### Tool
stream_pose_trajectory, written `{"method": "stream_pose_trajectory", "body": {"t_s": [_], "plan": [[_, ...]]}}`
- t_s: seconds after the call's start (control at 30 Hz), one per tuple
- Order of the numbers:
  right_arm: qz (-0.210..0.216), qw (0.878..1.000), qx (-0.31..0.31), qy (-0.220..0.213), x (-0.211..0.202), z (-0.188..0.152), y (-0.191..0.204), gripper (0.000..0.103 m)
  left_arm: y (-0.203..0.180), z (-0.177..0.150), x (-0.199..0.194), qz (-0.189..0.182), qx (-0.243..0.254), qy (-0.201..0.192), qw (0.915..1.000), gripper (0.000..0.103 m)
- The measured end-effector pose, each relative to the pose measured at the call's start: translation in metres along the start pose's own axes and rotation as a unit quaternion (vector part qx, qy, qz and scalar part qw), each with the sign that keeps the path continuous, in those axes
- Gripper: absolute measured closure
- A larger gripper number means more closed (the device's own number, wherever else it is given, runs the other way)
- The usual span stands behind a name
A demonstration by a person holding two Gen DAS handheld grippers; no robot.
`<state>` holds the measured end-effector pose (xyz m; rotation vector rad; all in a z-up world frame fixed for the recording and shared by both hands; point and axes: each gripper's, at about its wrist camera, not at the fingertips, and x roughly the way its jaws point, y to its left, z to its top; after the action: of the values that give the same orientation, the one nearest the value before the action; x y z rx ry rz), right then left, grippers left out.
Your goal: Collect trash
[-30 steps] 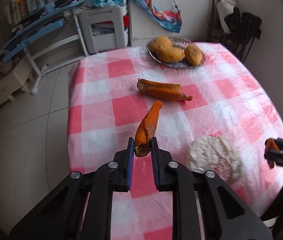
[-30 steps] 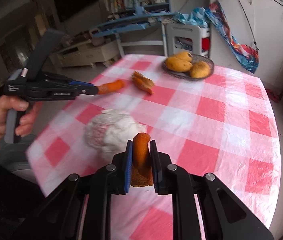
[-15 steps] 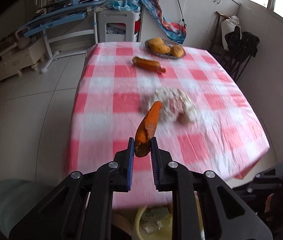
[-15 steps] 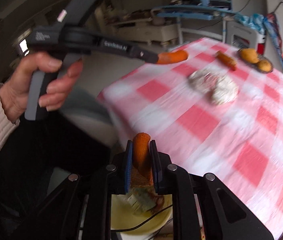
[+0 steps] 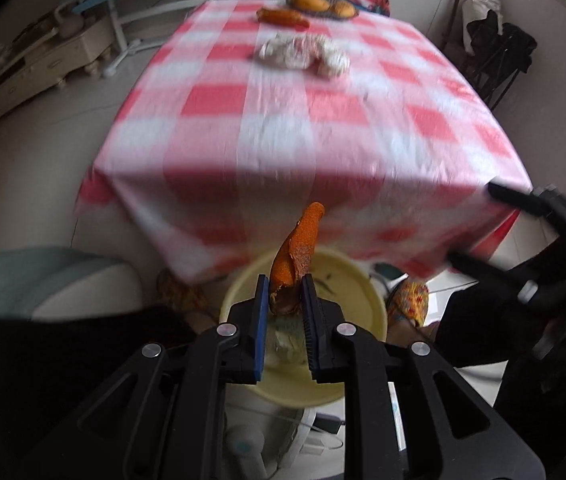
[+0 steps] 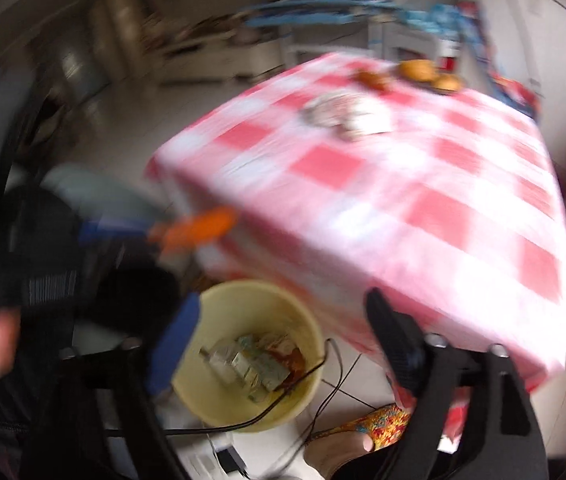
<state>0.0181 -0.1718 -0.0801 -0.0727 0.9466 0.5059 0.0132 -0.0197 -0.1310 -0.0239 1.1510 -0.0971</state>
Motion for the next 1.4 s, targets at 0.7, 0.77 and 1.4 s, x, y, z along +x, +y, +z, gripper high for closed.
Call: {"method": "stream_pose_trajectory", "body": {"t_s": [0.7, 0.77, 1.4], "plan": [[-0.110, 0.993, 0.015, -0.035, 0.006, -0.020, 0.014, 0.008, 0.013, -0.004, -0.034, 0.045, -0.053, -0.163, 0.9842, 0.011], [-0.114, 0.993, 0.004, -0.038, 0.006, -0.020, 0.018, 0.008, 0.011, -0.005, -0.036, 0.046, -0.051, -0.168, 0.9834, 0.010], [-0.130, 0.989, -0.061, -0.031, 0.014, -0.025, 0.042, 0.008, 0.013, -0.004, -0.037, 0.056, -0.059, -0.185, 0.9794, 0.007]]}}
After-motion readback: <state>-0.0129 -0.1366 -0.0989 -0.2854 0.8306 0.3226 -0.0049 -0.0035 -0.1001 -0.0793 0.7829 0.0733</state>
